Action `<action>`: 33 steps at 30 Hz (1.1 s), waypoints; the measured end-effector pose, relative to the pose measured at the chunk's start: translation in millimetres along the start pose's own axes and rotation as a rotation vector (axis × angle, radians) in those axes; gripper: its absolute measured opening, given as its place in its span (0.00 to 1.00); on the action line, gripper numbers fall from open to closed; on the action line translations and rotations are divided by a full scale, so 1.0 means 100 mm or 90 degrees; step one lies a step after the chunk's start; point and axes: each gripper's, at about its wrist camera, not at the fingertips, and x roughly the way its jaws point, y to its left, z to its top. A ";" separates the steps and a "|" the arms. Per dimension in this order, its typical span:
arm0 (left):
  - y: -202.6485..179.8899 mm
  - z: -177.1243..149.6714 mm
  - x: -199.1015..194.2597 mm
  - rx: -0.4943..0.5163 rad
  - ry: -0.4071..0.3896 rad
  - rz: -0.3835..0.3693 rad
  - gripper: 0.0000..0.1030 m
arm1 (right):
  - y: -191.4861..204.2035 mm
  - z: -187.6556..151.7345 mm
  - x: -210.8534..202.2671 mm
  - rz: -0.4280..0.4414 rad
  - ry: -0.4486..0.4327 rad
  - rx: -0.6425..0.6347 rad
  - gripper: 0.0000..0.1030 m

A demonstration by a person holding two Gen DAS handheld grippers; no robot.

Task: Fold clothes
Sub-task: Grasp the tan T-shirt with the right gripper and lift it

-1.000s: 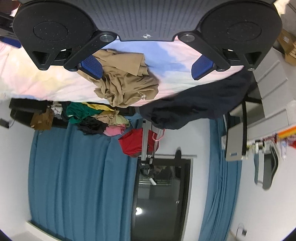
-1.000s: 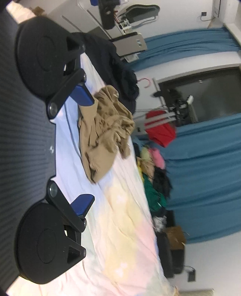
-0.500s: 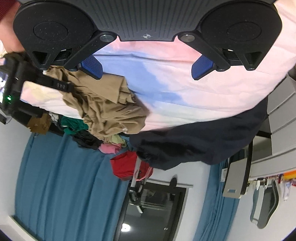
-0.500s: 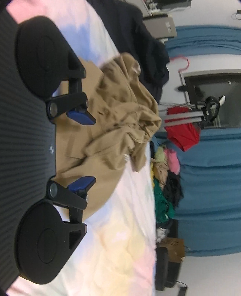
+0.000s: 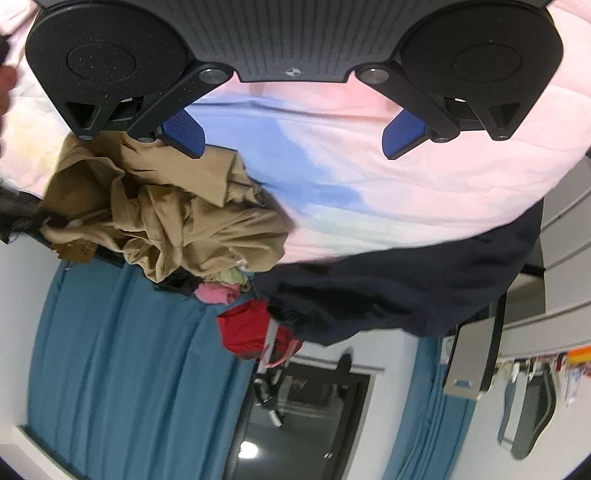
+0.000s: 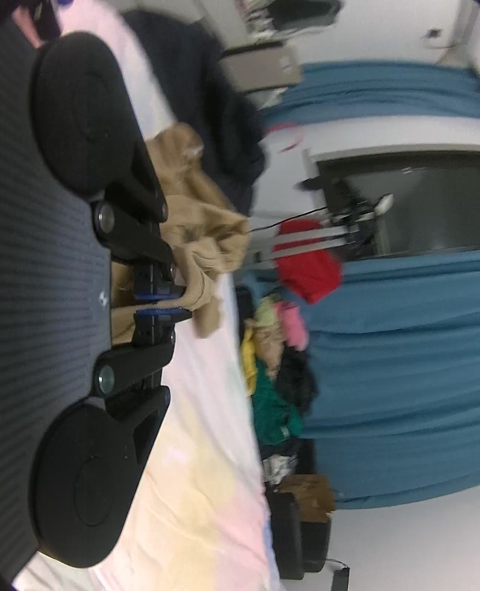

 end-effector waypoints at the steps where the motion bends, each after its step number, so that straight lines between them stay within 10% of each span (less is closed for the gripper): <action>1: -0.04 0.00 -0.06 0.010 -0.008 -0.006 1.00 | -0.04 0.07 -0.14 0.013 -0.006 0.008 0.07; 14: -0.89 -0.23 -0.96 0.183 -0.079 -0.114 1.00 | -0.27 0.45 -1.82 0.208 -0.128 0.005 0.07; 26: -1.78 -1.10 -0.18 0.500 -0.029 -0.064 0.97 | -0.62 0.26 -1.73 0.242 -0.104 0.070 0.07; 33: -1.73 -1.01 0.31 0.418 -0.003 0.010 0.61 | -0.88 0.02 -1.34 0.167 -0.042 0.075 0.07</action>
